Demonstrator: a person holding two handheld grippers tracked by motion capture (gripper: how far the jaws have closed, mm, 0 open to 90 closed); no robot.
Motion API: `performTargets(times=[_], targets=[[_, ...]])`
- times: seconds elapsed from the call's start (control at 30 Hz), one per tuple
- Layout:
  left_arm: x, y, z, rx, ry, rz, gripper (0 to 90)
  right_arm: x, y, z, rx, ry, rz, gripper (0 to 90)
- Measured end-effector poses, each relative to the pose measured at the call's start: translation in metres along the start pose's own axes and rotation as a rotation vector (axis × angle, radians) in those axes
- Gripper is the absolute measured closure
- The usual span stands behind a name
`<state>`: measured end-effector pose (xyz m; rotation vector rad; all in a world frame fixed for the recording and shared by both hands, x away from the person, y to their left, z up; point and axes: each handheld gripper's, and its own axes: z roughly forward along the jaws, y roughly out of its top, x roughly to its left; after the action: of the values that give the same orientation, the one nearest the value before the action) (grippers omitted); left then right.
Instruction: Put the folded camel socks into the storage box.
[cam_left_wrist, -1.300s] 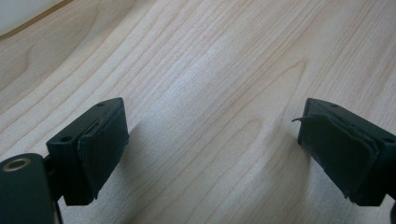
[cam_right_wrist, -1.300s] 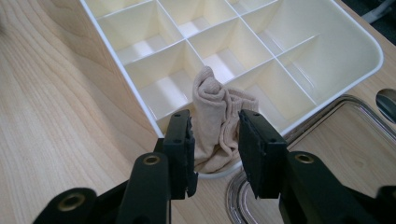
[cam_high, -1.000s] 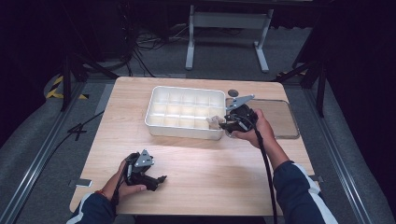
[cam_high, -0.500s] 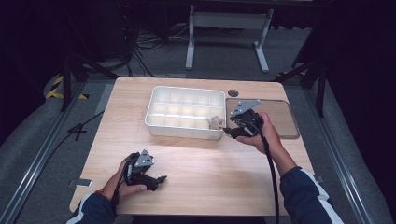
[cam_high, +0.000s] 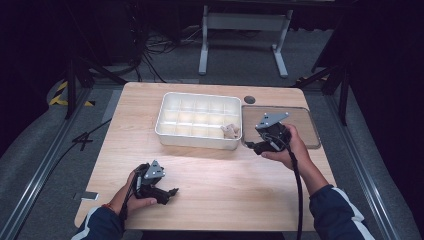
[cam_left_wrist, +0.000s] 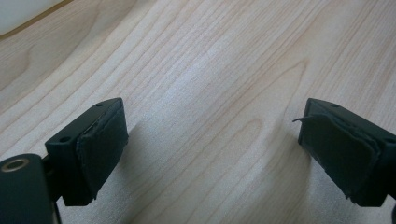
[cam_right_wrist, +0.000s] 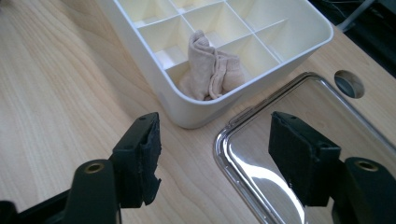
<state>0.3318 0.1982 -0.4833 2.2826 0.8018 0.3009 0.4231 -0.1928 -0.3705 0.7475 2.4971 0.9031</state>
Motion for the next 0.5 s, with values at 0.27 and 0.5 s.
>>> performTargets(times=[0.27,0.5], targets=[[0.0,0.0,0.0,0.0,0.002,-0.001,8.2,0.004,-0.012,-0.005,0.014,-0.011,-0.015,32.2],[0.0,0.0,0.0,0.0,0.004,0.002,8.2,0.005,-0.023,-0.008,0.024,-0.014,-0.014,32.9]])
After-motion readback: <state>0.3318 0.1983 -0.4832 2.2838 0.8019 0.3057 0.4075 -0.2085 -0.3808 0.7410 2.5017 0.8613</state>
